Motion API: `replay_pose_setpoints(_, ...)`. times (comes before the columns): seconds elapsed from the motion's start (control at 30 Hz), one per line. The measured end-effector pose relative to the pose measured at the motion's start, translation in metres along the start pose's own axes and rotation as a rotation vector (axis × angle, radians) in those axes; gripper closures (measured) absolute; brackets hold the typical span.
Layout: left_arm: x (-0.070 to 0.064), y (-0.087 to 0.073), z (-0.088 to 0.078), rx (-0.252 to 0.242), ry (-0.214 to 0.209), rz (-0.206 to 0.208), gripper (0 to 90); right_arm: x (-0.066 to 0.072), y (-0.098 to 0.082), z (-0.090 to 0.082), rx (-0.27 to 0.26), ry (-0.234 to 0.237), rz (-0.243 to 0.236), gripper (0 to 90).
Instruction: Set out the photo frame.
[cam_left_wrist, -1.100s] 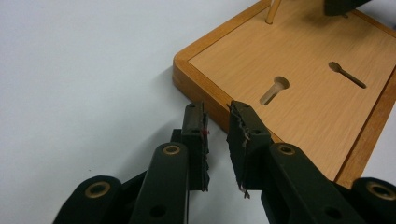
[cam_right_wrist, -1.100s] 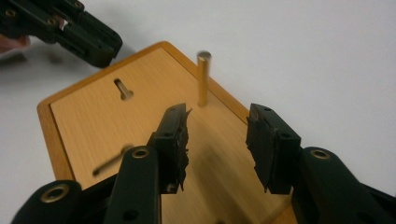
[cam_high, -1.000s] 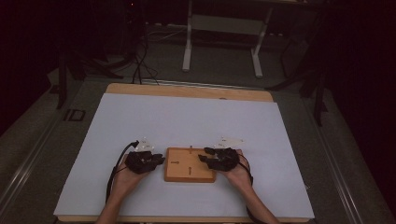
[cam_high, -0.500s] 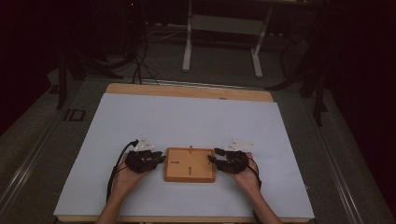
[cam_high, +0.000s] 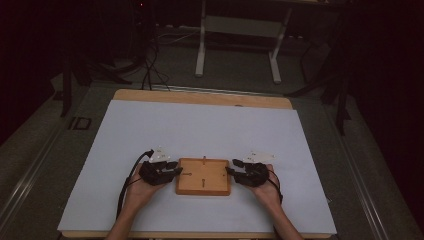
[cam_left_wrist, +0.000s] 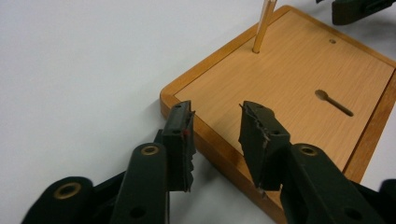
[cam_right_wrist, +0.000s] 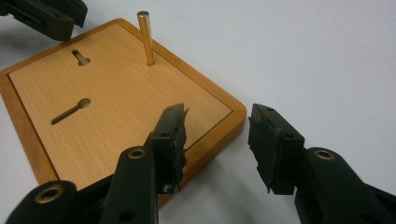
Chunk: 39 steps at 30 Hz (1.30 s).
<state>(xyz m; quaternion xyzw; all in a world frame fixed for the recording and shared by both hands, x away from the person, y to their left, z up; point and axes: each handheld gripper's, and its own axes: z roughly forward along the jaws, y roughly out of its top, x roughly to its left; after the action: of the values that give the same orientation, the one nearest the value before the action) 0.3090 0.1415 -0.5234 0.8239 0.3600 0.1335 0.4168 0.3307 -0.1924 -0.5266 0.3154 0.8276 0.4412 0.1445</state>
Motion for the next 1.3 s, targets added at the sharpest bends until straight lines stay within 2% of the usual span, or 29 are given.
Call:
replay_pose_setpoints(0.1, 0.000, 0.002, 0.000, -0.018, -0.008, -0.016, 62.8, 0.000, 0.000, 0.000, 0.003, 0.002, 0.003, 55.3)
replay_pose_setpoints(0.43, -0.003, 0.012, 0.006, -0.017, -0.023, 0.000, 62.1, -0.003, -0.003, -0.006, -0.004, 0.003, 0.044, 57.1)
replay_pose_setpoints(0.83, -0.012, 0.028, 0.022, -0.022, -0.059, 0.033, 62.5, -0.001, -0.004, -0.008, -0.003, -0.008, 0.032, 57.0)
replay_pose_setpoints(1.03, -0.019, 0.038, 0.033, -0.018, -0.070, 0.060, 67.4, 0.002, -0.007, -0.008, 0.003, -0.005, 0.024, 56.8)
replay_pose_setpoints(1.3, -0.022, 0.050, 0.049, -0.013, -0.086, 0.061, 73.5, 0.002, -0.007, -0.010, -0.004, -0.002, 0.022, 56.5)
